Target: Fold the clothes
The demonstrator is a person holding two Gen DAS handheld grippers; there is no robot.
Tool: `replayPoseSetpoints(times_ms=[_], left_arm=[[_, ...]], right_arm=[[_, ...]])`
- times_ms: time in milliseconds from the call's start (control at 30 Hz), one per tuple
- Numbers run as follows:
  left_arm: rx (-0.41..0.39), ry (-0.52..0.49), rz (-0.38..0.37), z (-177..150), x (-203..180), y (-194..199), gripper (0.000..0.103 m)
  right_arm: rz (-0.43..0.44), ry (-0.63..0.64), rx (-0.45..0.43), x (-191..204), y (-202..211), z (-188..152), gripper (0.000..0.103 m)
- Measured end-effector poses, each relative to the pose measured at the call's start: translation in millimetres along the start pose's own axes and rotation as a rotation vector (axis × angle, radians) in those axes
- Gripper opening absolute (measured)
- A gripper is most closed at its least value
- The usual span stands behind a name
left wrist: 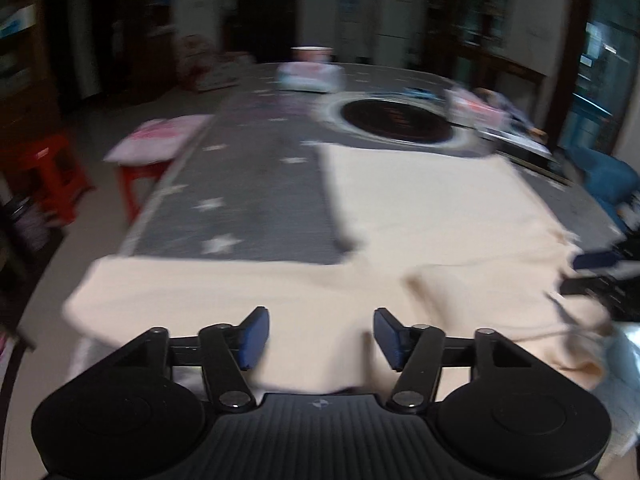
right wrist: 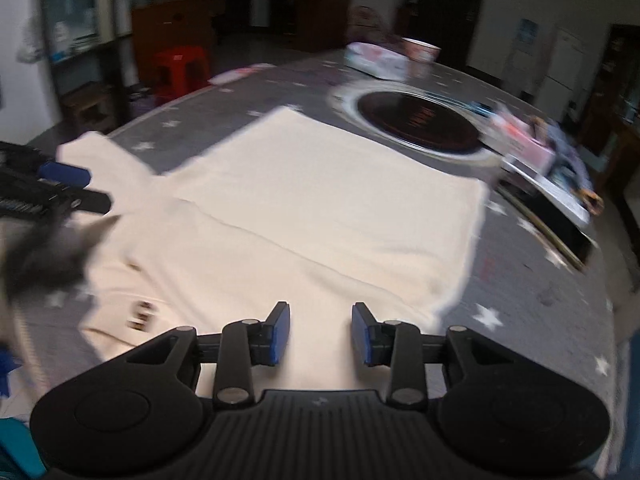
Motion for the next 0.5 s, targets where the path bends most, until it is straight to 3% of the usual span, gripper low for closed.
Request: replayPoseSetpoints(times_ms=[100, 233, 500], left_arm=[[0.002, 0.110, 0.090, -3, 42, 3, 0.069], [-0.002, 0.208, 0.148, -7, 83, 8, 0.073], [0.006, 0.321, 0.158, -14, 115, 3, 0.073]], right_arm=[[0.055, 0.042, -0.001, 23, -2, 9, 0.034], [0.103, 0.088, -0.011, 54, -12, 23, 0.034], [0.128, 0.131, 0.003, 77, -22, 26, 0.034]])
Point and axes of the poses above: each gripper's, at about its wrist camera, not at the fingertips, and y roughly against the way its jaws point, x to its left, z to its top, the point moved 7 cm from there along -y, roughly the way its jaws point, and after that the axes turned 2 degrees about -z, right-handed, at the moved point
